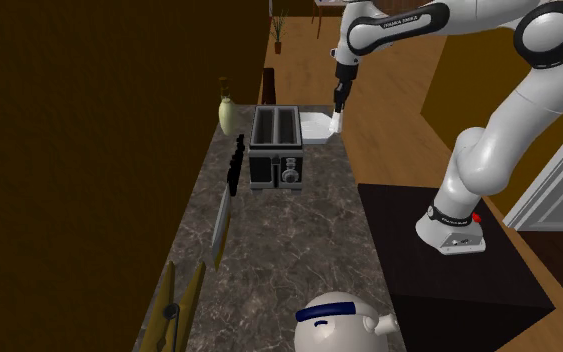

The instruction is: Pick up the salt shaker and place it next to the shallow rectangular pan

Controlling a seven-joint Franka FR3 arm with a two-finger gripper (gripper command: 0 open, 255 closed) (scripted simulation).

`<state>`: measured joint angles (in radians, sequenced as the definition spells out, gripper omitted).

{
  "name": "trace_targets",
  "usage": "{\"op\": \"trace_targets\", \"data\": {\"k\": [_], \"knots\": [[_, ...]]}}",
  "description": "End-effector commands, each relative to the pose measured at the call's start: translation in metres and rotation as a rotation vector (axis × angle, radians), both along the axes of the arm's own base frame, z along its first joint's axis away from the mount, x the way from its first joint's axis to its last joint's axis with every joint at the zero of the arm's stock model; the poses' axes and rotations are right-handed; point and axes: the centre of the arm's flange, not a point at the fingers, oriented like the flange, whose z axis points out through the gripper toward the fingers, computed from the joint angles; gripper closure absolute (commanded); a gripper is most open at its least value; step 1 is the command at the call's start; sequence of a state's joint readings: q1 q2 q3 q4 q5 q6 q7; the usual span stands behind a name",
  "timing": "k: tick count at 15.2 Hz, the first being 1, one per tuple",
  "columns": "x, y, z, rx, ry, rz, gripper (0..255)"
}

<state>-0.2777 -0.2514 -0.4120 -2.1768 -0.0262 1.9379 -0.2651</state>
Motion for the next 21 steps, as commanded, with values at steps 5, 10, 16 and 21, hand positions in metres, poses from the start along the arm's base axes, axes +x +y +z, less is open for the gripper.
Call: {"op": "trace_targets", "data": {"k": [5, 10, 16, 21], "knots": [[0.0, 0.001, -0.032, 0.0, -0.001, 0.0, 255], [0.0, 0.001, -0.058, 0.0, -0.001, 0.0, 255], [0.0, 0.001, -0.09, 0.0, -0.001, 0.0, 255], [0.0, 0.001, -0.113, 0.0, -0.001, 0.0, 255]]}}
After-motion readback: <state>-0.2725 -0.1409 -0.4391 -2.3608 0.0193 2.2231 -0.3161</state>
